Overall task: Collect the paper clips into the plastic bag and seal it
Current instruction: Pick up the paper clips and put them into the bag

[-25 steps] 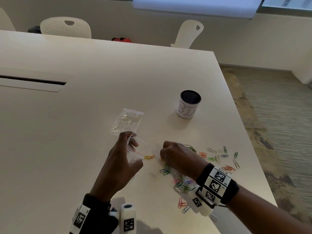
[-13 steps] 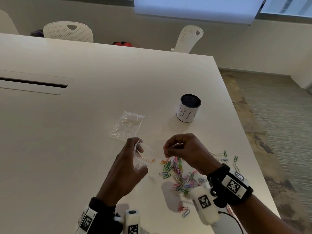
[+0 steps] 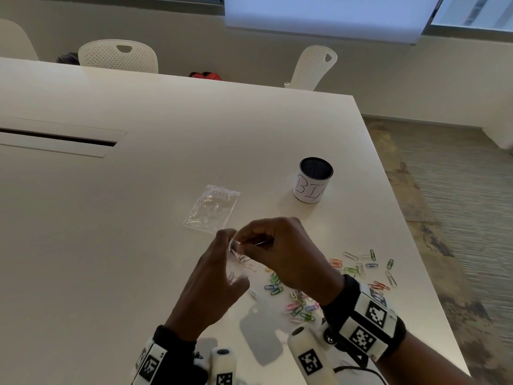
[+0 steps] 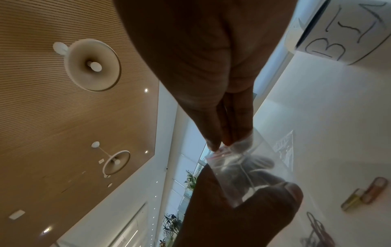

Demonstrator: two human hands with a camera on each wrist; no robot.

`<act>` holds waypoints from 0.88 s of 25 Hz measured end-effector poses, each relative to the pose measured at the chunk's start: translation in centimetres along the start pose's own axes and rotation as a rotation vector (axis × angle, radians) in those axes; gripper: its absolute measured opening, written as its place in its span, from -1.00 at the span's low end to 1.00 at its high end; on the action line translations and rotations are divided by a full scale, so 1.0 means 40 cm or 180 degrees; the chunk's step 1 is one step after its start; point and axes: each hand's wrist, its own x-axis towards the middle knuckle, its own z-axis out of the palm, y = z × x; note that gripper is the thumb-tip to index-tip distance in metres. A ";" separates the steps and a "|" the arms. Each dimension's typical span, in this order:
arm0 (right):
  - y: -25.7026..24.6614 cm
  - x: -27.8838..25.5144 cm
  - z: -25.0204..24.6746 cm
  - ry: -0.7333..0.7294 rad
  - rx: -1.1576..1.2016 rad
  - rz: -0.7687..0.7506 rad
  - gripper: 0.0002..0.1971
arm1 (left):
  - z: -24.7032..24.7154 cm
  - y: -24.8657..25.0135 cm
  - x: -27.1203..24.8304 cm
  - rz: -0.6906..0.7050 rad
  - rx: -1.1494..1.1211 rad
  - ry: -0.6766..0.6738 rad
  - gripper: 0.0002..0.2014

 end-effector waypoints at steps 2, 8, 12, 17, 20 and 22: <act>0.001 0.003 -0.008 0.0116 -0.0065 -0.0078 -0.86 | 0.001 -0.004 -0.001 0.0049 0.0085 0.0028 -0.37; 0.085 0.012 -0.022 0.0413 -0.0325 0.0094 -0.89 | -0.027 -0.029 -0.009 0.0043 0.0078 0.0180 -0.29; 0.153 0.007 0.005 -0.0751 -0.0867 0.0133 -0.56 | -0.057 -0.040 -0.020 -0.0021 0.0049 0.0374 -0.29; 0.178 0.010 0.054 -0.1544 -0.1262 0.0051 -0.31 | -0.065 -0.051 -0.025 -0.0033 0.0080 0.0406 -0.28; 0.188 0.010 0.063 -0.1519 -0.1363 -0.0054 -0.49 | -0.057 -0.050 -0.021 -0.0061 0.0039 0.0407 -0.27; 0.195 0.006 0.055 -0.1435 -0.1352 -0.0154 -0.67 | -0.051 -0.049 -0.017 -0.0055 0.0009 0.0405 -0.27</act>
